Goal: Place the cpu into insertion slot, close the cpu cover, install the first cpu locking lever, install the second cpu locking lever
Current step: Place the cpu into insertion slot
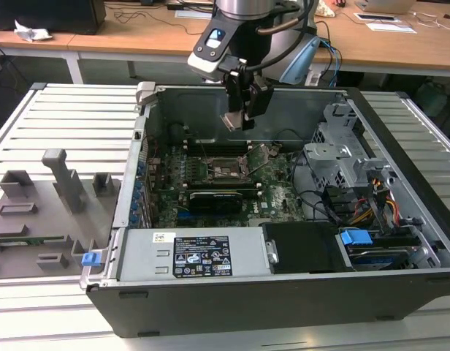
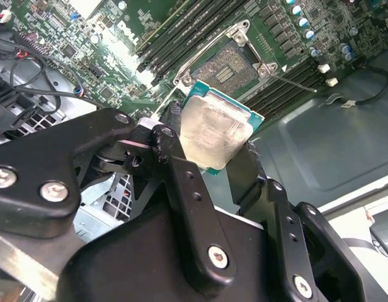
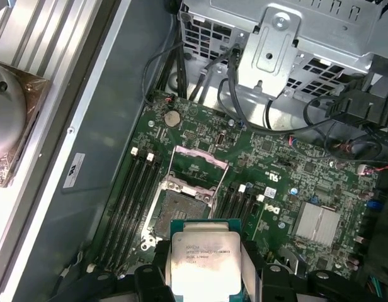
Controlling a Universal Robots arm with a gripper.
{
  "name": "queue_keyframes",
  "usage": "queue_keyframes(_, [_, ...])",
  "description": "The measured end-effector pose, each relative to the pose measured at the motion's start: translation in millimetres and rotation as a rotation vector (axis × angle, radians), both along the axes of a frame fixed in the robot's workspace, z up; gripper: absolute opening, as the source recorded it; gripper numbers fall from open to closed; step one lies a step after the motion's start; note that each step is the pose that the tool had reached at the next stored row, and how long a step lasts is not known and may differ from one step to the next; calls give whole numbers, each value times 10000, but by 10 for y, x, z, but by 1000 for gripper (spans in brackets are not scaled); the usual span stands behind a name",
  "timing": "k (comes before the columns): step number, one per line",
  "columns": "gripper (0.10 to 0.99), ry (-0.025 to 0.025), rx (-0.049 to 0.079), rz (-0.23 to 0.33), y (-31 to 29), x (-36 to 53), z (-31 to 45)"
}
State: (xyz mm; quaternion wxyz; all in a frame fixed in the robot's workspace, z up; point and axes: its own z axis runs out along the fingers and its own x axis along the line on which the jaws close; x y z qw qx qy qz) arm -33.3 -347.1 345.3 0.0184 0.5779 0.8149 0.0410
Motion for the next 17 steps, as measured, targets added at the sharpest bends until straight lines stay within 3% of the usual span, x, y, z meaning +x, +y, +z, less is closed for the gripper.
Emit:
queue_keyframes(8, [533,0,0,-9,0,0,-19])
queue_keyframes(17, [533,1,-44,-1042,0,0,-61])
